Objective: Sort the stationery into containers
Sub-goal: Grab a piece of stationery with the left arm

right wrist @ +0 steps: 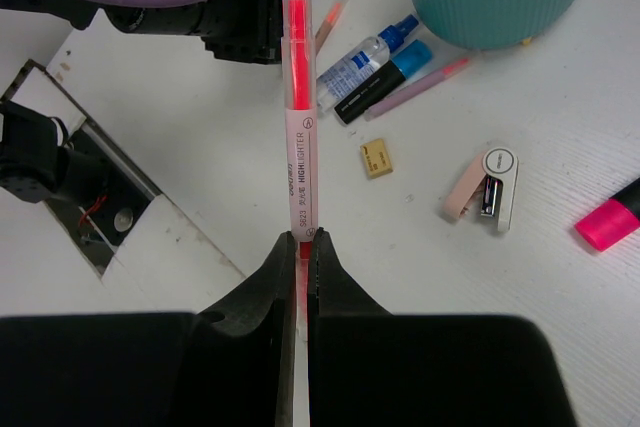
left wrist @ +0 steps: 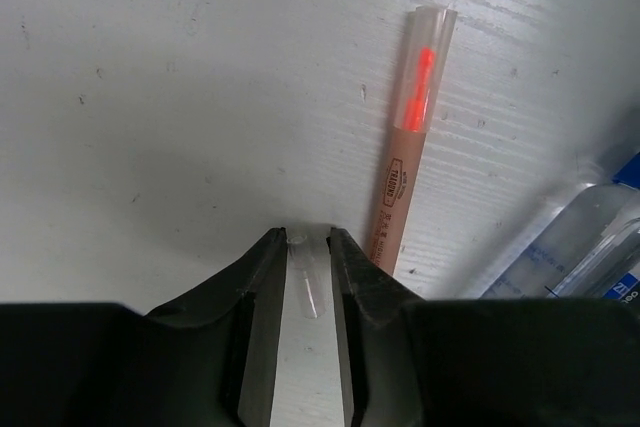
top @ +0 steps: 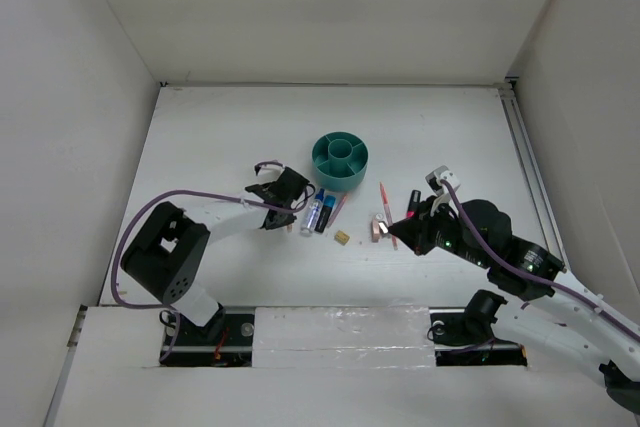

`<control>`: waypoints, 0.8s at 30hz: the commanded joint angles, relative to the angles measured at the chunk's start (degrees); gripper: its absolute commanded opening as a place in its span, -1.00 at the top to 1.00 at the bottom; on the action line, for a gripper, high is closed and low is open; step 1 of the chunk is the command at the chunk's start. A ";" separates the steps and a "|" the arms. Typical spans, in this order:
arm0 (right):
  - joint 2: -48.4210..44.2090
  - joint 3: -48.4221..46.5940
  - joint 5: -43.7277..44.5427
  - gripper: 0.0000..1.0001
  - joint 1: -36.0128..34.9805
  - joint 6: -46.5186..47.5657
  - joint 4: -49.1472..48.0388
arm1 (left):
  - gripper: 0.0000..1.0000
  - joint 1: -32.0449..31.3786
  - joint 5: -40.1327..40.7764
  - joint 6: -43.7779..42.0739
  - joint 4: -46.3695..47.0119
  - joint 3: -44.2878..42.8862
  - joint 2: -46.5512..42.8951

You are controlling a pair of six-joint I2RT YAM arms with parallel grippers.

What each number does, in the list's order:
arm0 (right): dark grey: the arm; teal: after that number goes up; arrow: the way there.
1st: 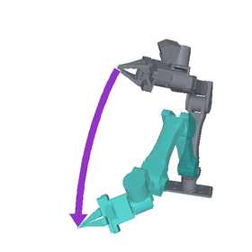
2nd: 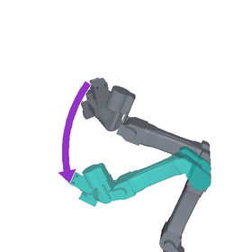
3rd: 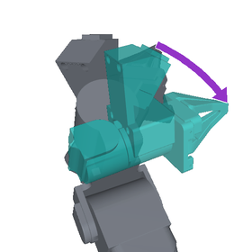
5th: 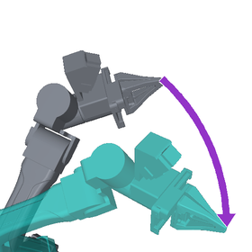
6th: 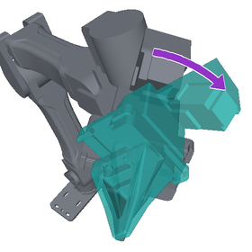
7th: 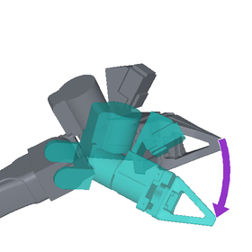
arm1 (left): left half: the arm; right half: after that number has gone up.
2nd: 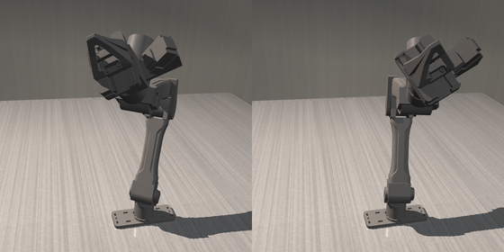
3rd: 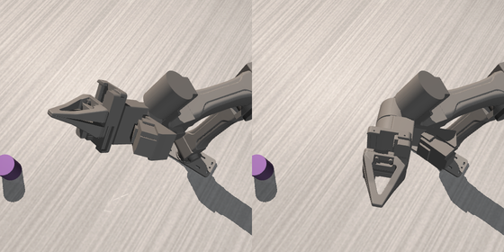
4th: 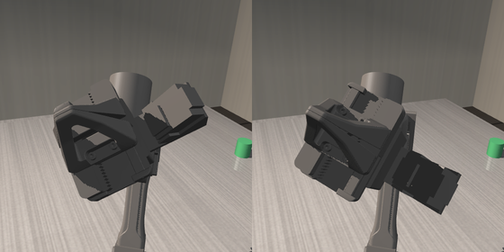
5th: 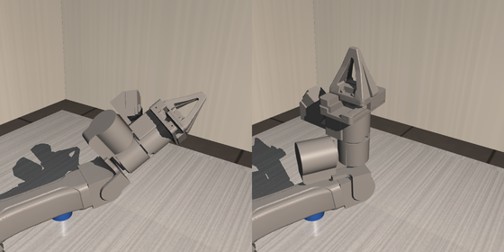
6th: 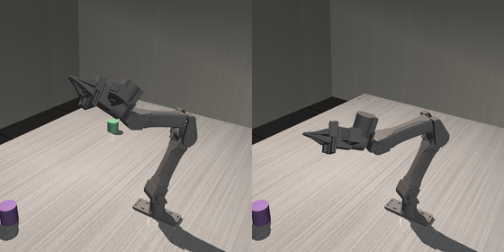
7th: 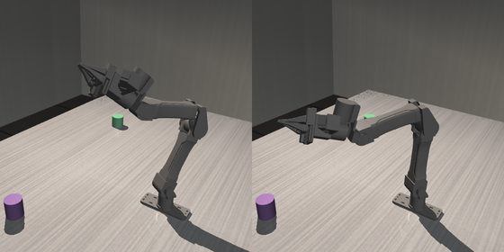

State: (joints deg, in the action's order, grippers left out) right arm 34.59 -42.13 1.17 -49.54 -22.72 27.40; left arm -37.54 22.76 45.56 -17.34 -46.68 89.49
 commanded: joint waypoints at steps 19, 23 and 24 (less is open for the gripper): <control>-0.14 0.47 0.76 1.00 -0.38 -0.31 -3.23 | 0.51 -1.57 -7.38 3.92 -5.33 4.84 -0.02; -0.14 0.47 0.24 1.00 -0.38 -0.31 -3.23 | 0.51 -1.57 -7.38 4.62 -5.33 5.37 -0.02; -0.14 0.47 0.24 1.00 -0.38 -0.31 -3.23 | 0.51 -2.09 -7.38 4.62 -5.33 5.98 -0.02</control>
State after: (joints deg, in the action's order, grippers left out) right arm 34.59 -42.13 1.21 -49.54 -22.72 27.40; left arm -38.65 20.43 48.14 -15.86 -44.75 87.50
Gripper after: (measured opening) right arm 0.056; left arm 0.241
